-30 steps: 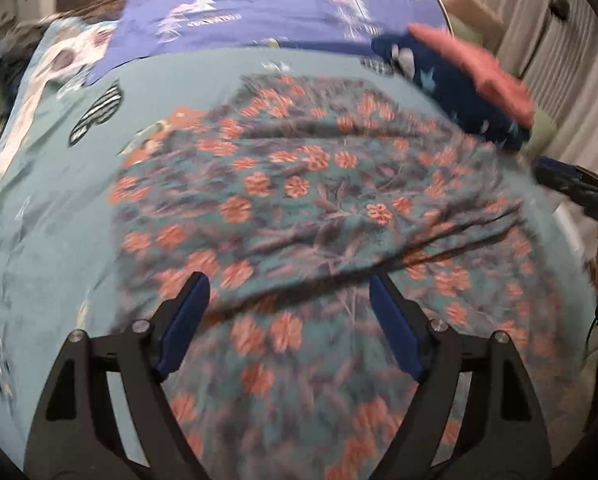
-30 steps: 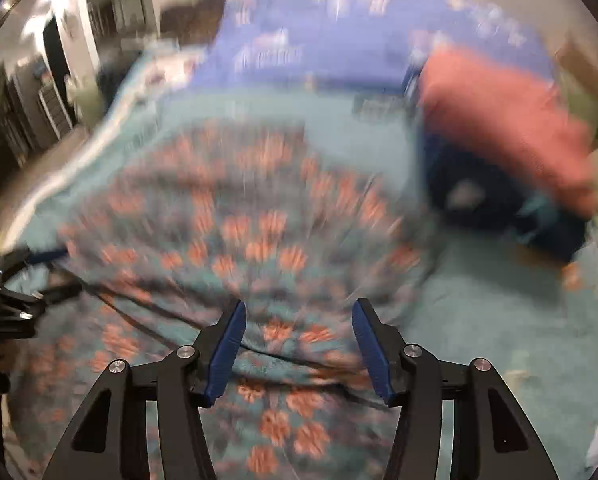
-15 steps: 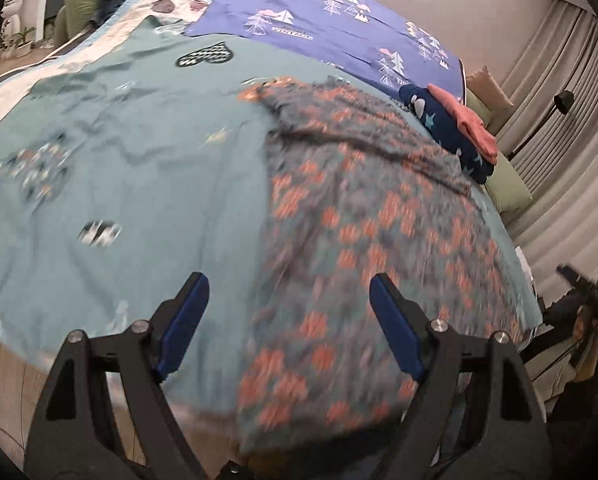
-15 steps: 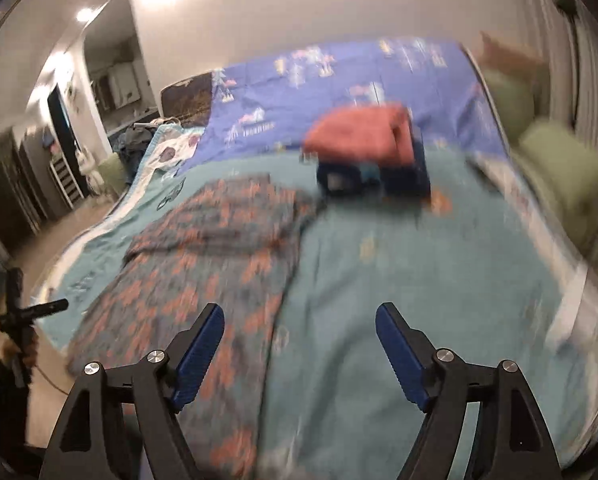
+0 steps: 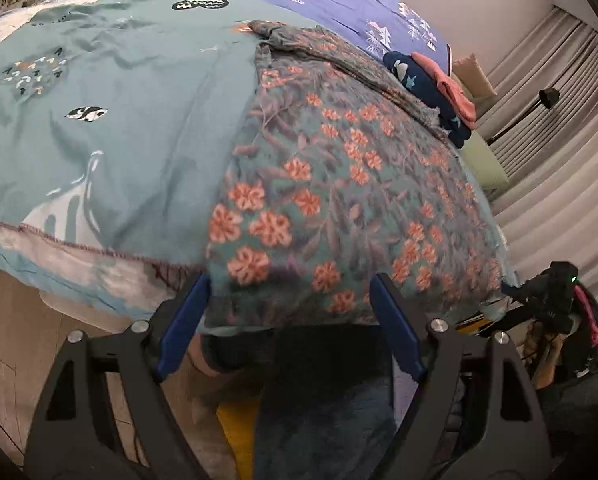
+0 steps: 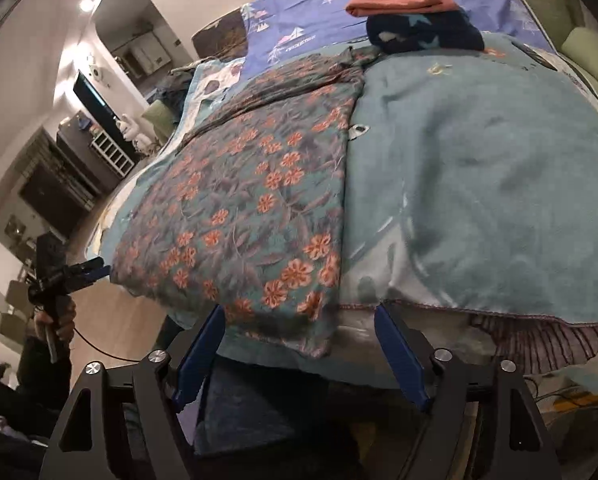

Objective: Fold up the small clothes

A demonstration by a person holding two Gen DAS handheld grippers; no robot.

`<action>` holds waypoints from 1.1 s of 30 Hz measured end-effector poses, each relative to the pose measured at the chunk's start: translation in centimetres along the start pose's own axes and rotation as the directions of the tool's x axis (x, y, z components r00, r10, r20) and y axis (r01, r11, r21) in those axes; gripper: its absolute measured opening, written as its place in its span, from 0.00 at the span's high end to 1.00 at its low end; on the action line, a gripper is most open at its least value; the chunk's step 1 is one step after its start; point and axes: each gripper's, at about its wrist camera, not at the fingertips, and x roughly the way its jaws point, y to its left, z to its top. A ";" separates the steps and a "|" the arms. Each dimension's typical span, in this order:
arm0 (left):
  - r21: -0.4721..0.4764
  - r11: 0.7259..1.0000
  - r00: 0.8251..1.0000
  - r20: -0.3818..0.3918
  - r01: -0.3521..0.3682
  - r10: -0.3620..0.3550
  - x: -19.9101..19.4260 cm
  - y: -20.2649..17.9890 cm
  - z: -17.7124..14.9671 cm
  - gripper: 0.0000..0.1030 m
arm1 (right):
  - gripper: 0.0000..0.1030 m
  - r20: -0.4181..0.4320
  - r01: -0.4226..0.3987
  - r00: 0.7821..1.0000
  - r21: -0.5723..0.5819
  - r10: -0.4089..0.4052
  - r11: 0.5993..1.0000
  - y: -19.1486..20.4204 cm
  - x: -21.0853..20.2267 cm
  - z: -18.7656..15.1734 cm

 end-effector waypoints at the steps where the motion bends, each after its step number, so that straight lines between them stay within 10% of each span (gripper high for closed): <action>1: 0.005 1.000 1.000 -0.006 -0.006 0.006 0.2 0.0 -0.2 0.20 | 0.43 -0.005 -0.006 1.000 0.009 0.006 1.000 -0.1 0.4 0.0; 7: 0.030 0.999 0.999 -0.028 -0.016 0.017 0.8 0.1 -1.0 0.20 | 0.93 -0.041 0.006 0.999 0.037 -0.005 0.999 -0.4 2.4 -0.5; 17: 0.012 1.000 1.000 0.006 0.008 -0.008 1.0 1.4 -1.5 0.22 | 0.94 -0.023 -0.018 1.000 0.077 0.020 0.997 -1.1 1.8 -0.5; 24: 0.042 0.998 0.999 0.034 -0.041 0.039 0.3 2.4 -2.0 0.89 | 0.94 -0.034 0.008 0.999 0.054 -0.006 0.999 -0.6 1.9 -0.4; 33: 0.083 0.996 0.992 0.122 -0.042 0.032 -2.0 0.8 -1.4 0.94 | 0.95 -0.005 0.019 1.000 0.073 -0.019 0.997 -0.4 1.2 0.0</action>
